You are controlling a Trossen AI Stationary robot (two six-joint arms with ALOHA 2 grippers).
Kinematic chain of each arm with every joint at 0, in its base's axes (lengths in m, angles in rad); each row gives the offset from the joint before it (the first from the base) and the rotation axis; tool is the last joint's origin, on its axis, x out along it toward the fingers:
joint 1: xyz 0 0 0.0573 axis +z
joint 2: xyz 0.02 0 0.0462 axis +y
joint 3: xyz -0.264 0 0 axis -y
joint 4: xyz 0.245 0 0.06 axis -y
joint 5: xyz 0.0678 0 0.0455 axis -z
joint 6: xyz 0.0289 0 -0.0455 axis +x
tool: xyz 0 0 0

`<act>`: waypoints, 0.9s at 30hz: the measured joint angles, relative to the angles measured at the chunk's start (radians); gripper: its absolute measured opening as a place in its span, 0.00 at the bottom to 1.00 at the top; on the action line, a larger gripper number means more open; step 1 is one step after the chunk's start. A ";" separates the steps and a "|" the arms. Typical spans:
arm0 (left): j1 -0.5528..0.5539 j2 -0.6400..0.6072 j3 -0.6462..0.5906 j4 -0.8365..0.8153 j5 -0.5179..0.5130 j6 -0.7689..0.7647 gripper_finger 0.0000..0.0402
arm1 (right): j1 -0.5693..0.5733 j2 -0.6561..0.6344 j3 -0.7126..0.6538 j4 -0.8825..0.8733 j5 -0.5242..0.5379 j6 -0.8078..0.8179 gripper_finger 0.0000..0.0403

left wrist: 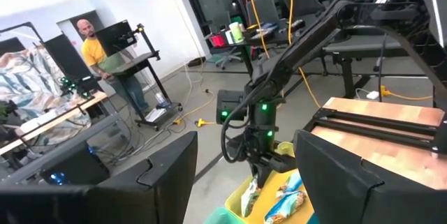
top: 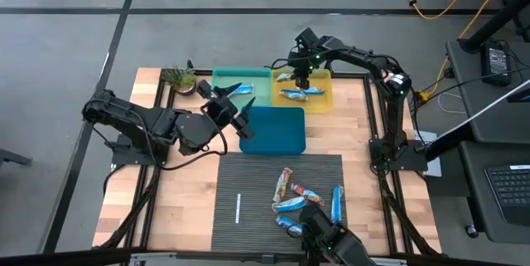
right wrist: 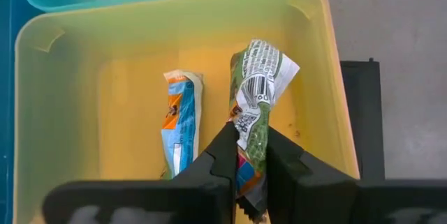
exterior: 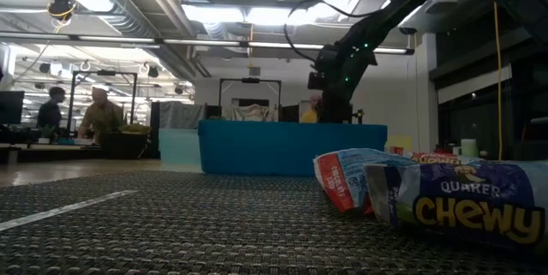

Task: Pick and place Granola Bars by type
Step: Put the yellow granola bar into the yellow bin

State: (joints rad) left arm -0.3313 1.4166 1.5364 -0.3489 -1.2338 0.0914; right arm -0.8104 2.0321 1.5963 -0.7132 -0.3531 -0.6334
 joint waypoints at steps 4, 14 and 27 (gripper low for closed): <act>0.000 0.000 0.000 0.000 -0.005 0.000 0.58 | -0.001 0.003 0.000 0.003 0.000 0.000 0.14; 0.000 0.000 0.000 0.000 -0.005 0.000 0.58 | -0.001 0.003 0.000 0.026 0.000 0.002 0.19; 0.000 0.000 0.000 -0.014 -0.005 0.000 0.57 | -0.001 0.003 0.000 0.006 0.000 0.004 0.19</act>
State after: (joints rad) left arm -0.3313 1.4162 1.5364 -0.3634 -1.2385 0.0914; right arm -0.8116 2.0349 1.5963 -0.7071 -0.3527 -0.6296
